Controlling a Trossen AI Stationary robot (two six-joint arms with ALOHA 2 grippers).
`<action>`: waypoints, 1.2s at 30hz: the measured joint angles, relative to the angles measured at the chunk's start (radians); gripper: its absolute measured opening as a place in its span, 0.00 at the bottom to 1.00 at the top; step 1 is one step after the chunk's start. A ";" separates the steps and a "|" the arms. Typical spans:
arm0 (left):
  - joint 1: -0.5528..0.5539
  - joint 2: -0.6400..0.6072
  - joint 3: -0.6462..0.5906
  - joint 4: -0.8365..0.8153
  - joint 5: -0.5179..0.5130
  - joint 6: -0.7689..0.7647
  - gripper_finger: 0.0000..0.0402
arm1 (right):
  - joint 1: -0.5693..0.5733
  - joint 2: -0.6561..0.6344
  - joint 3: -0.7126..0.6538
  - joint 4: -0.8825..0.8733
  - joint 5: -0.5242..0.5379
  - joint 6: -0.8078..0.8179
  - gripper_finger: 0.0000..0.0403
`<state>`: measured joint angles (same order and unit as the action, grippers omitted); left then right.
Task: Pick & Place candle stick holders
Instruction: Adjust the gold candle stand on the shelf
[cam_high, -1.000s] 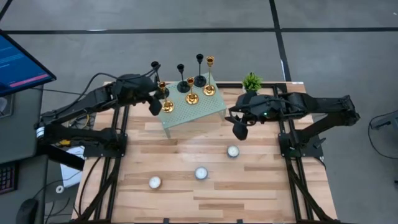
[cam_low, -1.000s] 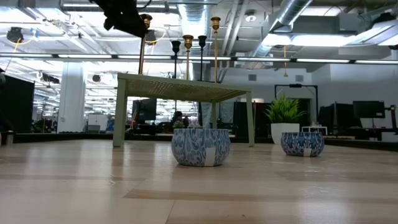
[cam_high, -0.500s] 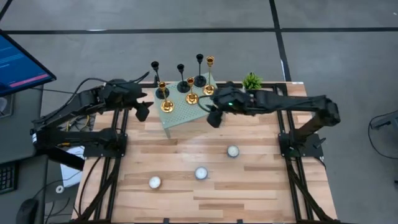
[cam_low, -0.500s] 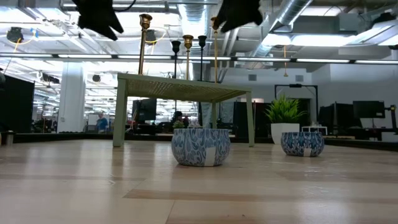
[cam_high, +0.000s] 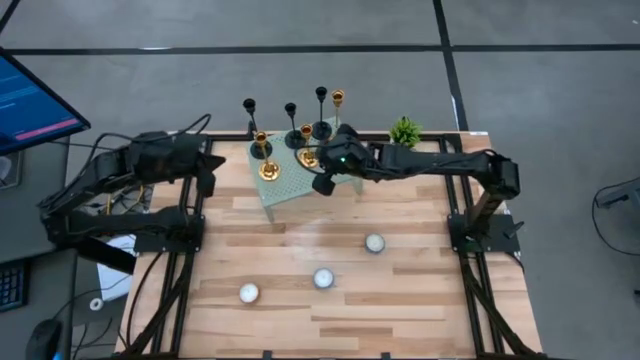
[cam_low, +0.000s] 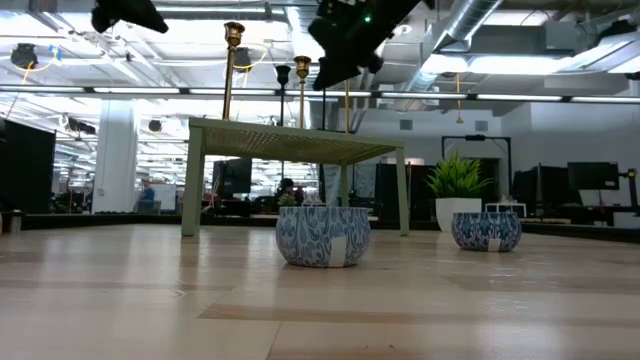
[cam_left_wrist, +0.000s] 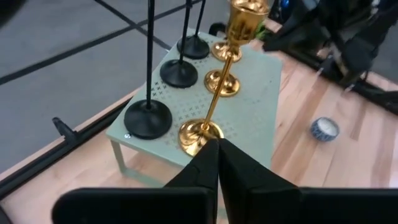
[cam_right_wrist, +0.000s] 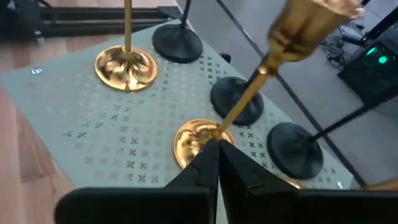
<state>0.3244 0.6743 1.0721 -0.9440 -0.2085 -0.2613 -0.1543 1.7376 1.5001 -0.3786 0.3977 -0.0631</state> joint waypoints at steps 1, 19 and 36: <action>0.000 -0.004 0.000 0.000 0.000 -0.006 0.02 | 0.001 0.010 -0.003 0.030 0.000 0.000 0.00; 0.000 -0.023 0.000 0.009 0.000 0.017 0.01 | -0.052 -0.134 -0.441 0.619 -0.150 0.127 0.00; 0.000 -0.023 0.000 0.010 0.000 0.014 0.02 | -0.060 0.037 -0.323 0.555 -0.056 0.069 0.00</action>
<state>0.3246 0.6510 1.0718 -0.9344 -0.2081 -0.2474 -0.2138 1.7747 1.1772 0.1764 0.3416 0.0056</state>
